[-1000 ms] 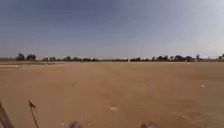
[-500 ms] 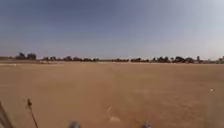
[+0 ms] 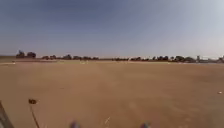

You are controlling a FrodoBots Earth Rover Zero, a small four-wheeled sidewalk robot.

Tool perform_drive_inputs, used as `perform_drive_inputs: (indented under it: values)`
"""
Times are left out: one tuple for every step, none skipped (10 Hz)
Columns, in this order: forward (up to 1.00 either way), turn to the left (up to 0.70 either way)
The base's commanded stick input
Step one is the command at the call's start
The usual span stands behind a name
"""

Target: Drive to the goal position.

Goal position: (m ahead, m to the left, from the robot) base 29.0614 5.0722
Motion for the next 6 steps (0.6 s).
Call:
perform_drive_inputs:
  values:
    - [0.5,0.0]
    - [0.5,0.0]
    - [0.5,0.0]
    - [0.5,0.0]
    - [0.5,0.0]
    - [0.5,0.0]
